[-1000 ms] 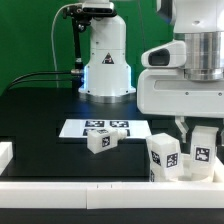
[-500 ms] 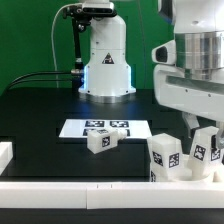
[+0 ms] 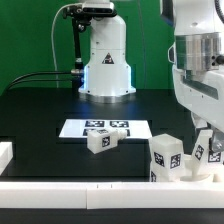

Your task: Assemble stool

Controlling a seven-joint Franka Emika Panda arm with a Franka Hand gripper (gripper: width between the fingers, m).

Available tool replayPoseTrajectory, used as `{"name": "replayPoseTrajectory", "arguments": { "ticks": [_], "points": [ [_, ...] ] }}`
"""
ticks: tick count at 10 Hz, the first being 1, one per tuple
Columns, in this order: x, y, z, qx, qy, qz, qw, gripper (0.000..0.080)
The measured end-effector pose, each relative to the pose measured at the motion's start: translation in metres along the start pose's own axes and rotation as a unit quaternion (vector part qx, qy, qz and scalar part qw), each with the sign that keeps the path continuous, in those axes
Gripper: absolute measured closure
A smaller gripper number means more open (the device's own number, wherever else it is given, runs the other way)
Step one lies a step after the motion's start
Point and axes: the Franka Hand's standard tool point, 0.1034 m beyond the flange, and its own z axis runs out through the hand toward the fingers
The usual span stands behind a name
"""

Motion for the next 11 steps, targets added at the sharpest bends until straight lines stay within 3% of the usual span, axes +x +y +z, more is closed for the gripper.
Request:
{"name": "replayPoseTrajectory", "arguments": {
  "ticks": [1,2,3,4,8,11],
  "points": [
    [-0.003,0.003,-0.004,-0.015,-0.002,-0.058,0.998,0.0235],
    [-0.005,0.000,-0.011,-0.014,-0.004,-0.091,0.996,0.0235],
    [-0.006,-0.004,-0.020,-0.012,0.006,-0.188,0.982,0.0166],
    [-0.007,-0.005,-0.026,-0.018,0.016,-0.288,0.957,0.0154],
    [-0.006,-0.005,-0.024,-0.022,0.016,-0.435,0.900,0.0150],
    [-0.014,-0.003,-0.022,-0.043,0.015,-0.689,0.724,0.0150]
  ]
}}
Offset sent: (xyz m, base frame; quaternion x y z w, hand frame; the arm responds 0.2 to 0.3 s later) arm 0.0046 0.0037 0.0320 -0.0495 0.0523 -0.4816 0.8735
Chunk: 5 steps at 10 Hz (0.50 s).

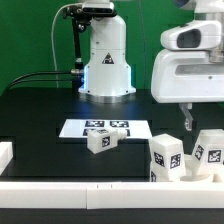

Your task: Assemble stool

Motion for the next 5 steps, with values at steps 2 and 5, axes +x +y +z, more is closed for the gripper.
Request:
{"name": "replayPoseTrajectory", "arguments": {
  "ticks": [2,5],
  "points": [
    [-0.0001,0.0078,-0.0005,-0.002,-0.007,-0.071,0.997,0.0150],
    [0.0000,0.0086,-0.0004,-0.007,-0.008,-0.187,0.982,0.0150]
  ]
}}
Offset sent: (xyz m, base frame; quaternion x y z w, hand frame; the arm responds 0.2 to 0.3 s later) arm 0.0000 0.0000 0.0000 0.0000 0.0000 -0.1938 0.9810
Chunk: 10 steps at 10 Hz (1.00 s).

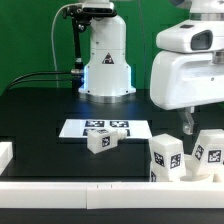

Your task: Assemble stool

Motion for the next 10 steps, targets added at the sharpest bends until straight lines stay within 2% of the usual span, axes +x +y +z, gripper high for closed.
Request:
{"name": "replayPoseTrajectory", "arguments": {
  "ticks": [2,3,4,5,6,7,8,10],
  "points": [
    [0.003,-0.016,0.003,-0.022,-0.012,-0.183,0.983,0.0150],
    [0.004,-0.023,0.006,-0.030,-0.019,-0.277,0.960,0.0150],
    [0.004,-0.015,0.005,-0.030,-0.011,-0.307,0.951,0.0150],
    [0.003,-0.011,0.005,-0.036,-0.015,-0.327,0.944,0.0150],
    [0.003,-0.010,0.006,-0.039,-0.018,-0.354,0.934,0.0150],
    [0.003,-0.007,0.006,-0.041,-0.025,-0.391,0.919,0.0150],
    [0.010,-0.001,0.010,-0.049,-0.041,-0.455,0.888,0.0150],
    [0.014,-0.002,0.022,-0.056,-0.054,-0.512,0.855,0.0150]
  ]
}}
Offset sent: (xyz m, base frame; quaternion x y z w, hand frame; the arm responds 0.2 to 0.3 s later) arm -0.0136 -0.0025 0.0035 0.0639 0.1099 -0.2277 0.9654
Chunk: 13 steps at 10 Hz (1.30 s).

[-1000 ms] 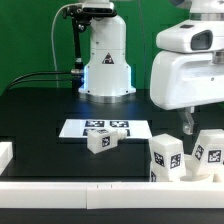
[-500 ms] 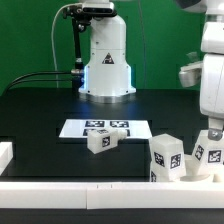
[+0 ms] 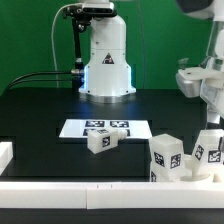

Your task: Assemble stool

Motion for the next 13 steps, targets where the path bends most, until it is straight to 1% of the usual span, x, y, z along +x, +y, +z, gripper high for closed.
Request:
{"name": "replayPoseTrajectory", "arguments": {
  "ticks": [1,2,4,5,6,7,8,9,10,11,12,13],
  "points": [
    [-0.003,-0.003,0.007,0.004,-0.002,-0.016,1.000,0.0150],
    [-0.007,-0.003,0.010,0.002,-0.001,-0.021,1.000,0.0150],
    [-0.007,-0.002,0.010,0.002,-0.001,-0.004,1.000,0.0159],
    [-0.008,-0.002,0.010,0.002,-0.001,-0.002,1.000,0.0319],
    [-0.008,-0.002,0.010,0.003,-0.001,0.025,1.000,0.0319],
    [-0.008,-0.002,0.010,0.003,-0.001,0.069,0.998,0.0465],
    [-0.008,-0.002,0.010,0.003,-0.001,0.090,0.996,0.0465],
    [-0.009,-0.002,0.010,0.005,-0.002,0.141,0.990,0.0465],
    [-0.012,0.001,0.007,0.012,-0.006,0.215,0.976,0.0465],
    [-0.013,0.006,0.006,0.024,-0.008,0.303,0.953,0.0465],
    [-0.014,0.007,0.006,0.045,-0.015,0.390,0.920,0.0465],
    [-0.019,0.011,0.004,0.066,-0.022,0.450,0.891,0.0465]
  ]
}}
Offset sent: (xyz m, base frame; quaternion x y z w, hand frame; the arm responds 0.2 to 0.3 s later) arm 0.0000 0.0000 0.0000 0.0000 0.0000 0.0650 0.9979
